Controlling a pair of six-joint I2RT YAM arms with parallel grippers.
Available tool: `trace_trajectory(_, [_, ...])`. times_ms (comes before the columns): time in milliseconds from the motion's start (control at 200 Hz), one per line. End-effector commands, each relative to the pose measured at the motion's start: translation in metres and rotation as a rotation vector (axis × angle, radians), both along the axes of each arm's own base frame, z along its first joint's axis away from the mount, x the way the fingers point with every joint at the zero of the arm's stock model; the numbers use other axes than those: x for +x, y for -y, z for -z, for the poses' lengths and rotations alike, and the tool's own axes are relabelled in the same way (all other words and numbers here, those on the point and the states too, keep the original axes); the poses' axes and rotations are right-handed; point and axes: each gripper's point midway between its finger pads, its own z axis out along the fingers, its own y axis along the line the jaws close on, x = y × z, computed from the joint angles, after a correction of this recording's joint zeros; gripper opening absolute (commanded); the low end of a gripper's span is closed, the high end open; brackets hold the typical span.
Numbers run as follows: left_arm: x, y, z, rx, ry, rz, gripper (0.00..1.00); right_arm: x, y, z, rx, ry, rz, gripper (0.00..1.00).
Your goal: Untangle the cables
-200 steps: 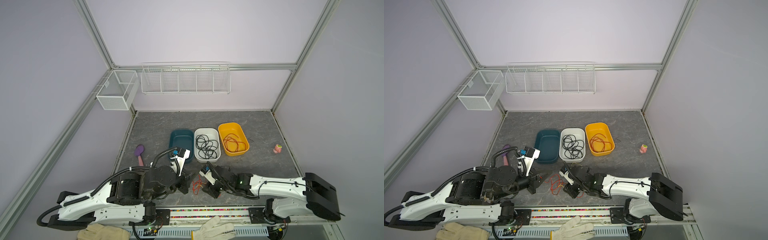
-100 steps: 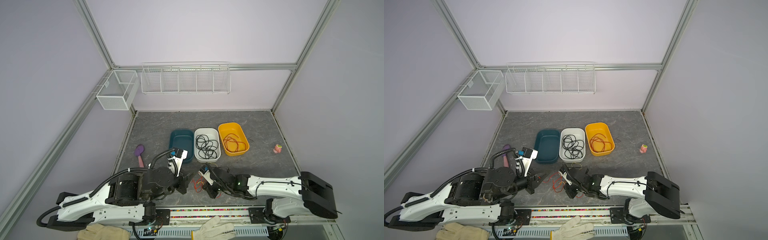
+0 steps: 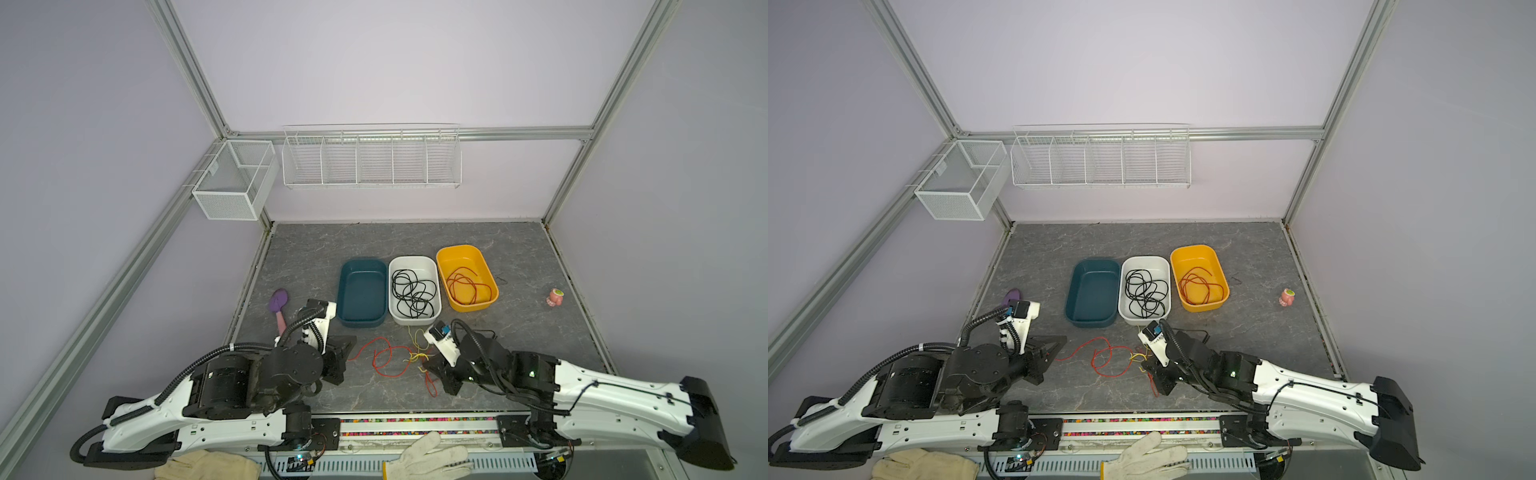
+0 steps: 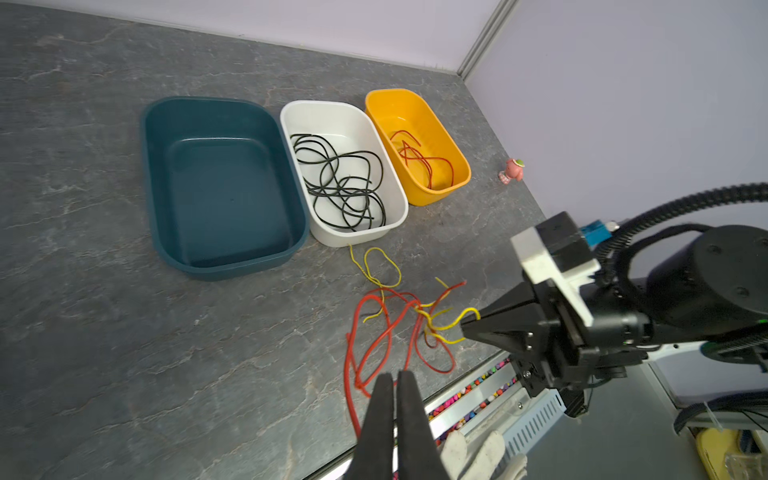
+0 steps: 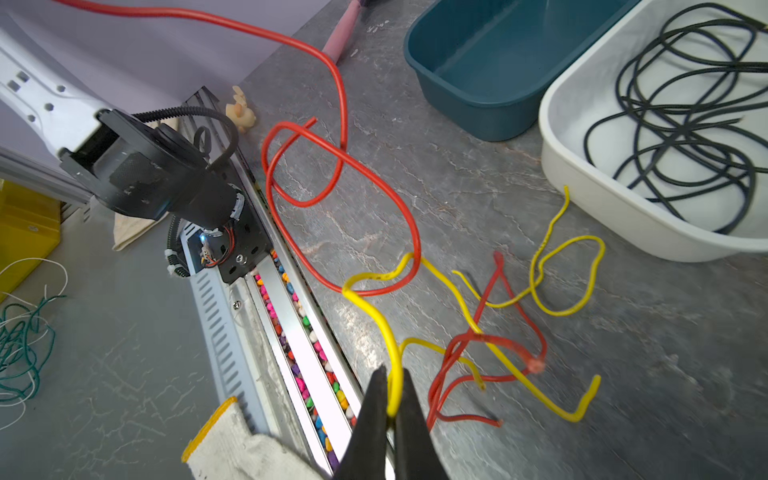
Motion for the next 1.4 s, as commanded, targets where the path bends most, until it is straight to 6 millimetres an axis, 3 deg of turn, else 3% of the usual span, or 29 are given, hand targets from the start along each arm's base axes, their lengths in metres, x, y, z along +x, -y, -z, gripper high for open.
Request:
trace_trajectory(0, [0.007,-0.025,0.015,0.081,-0.001,-0.081,0.0,0.001,0.024,0.005,-0.049,0.022,0.033,0.06])
trace_trajectory(420, [0.016,-0.047,0.023,0.224,0.009,-0.151,0.0,0.012,0.076,-0.022,0.029,0.023,0.195,0.06])
trace_trajectory(595, [0.019,-0.056,0.022,0.243,0.014,-0.174,0.0,0.025,0.102,-0.021,0.027,-0.018,0.341,0.06])
trace_trajectory(700, [0.019,-0.063,0.015,0.263,0.021,-0.184,0.0,0.035,0.119,-0.008,-0.042,-0.051,0.453,0.06])
trace_trajectory(999, [0.021,-0.083,-0.037,0.169,0.087,-0.208,0.0,0.044,0.116,0.047,-0.087,-0.296,0.527,0.06])
trace_trajectory(1394, [0.025,-0.047,-0.111,0.109,0.177,-0.11,0.0,0.047,0.098,0.089,-0.134,-0.414,0.47,0.06])
